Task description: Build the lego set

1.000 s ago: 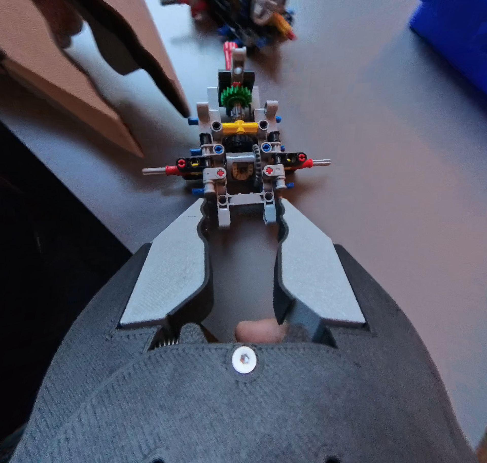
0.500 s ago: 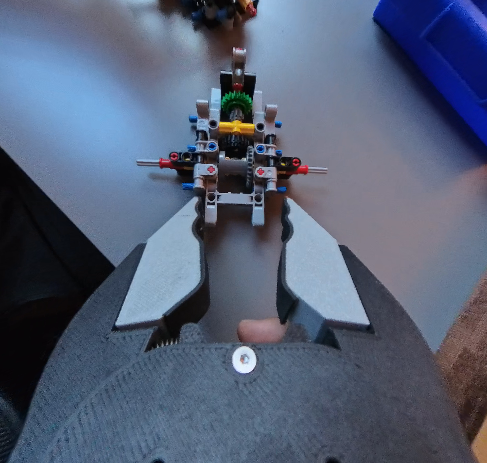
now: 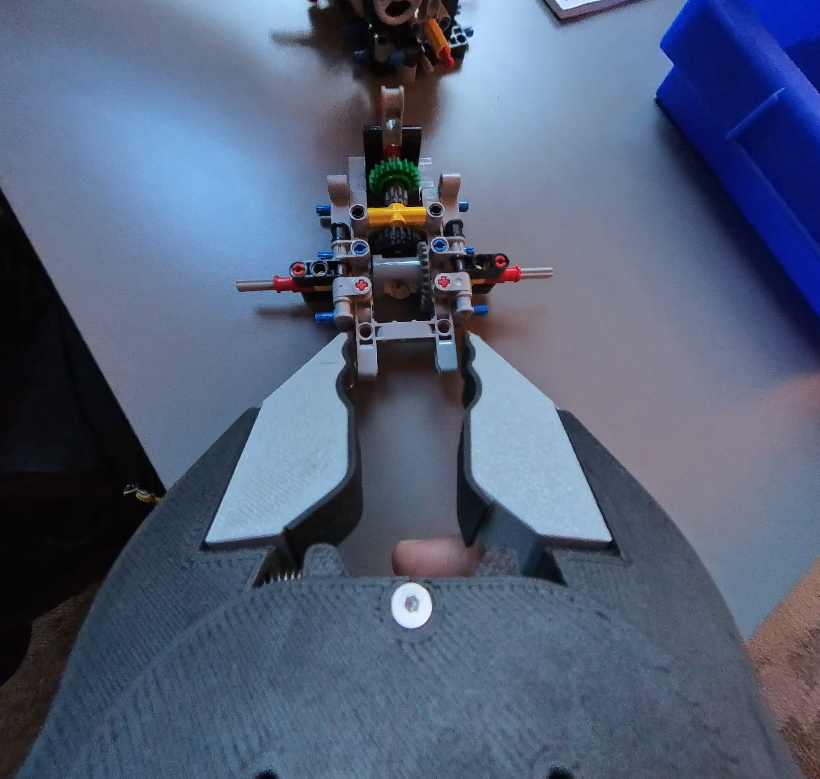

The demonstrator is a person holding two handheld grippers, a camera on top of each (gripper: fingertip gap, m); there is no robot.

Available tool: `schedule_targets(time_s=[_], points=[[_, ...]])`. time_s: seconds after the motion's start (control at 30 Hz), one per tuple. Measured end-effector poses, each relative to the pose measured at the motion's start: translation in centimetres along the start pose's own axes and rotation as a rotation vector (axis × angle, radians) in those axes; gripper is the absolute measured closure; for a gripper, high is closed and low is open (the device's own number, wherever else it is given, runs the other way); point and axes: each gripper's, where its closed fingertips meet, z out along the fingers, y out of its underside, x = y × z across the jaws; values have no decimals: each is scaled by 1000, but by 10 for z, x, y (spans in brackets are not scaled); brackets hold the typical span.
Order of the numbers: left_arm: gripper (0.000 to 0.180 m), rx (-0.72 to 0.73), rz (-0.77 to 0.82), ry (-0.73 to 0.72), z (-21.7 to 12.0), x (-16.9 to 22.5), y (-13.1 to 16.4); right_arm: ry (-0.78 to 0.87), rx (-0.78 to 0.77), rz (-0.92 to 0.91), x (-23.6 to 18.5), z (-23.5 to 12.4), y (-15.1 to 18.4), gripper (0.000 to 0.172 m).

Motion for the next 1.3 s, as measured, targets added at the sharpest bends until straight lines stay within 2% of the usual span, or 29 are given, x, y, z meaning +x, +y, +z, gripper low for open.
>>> schedule_targets(time_s=[0.3, 0.47, 0.7, 0.9, 1.1, 1.3], points=[[120, 65, 21, 150, -13, 12, 19, -10, 23, -2, 7, -1, 2, 129], [121, 148, -6, 154, -24, 8, 34, -32, 22, 11, 6, 0, 2, 128], [121, 336, 140, 207, -47, 31, 23, -41, 26, 1, 5, 1, 1, 129], [121, 405, 186, 218, -49, 41, 15, -69, 26, 3, 2, 1, 1, 129], [121, 376, 173, 193, -42, 34, 17, -109, 22, 11, 0, 1, 2, 128], [121, 318, 178, 133, -28, 17, 15, -73, 32, -37, 4, 4, -2, 120]])
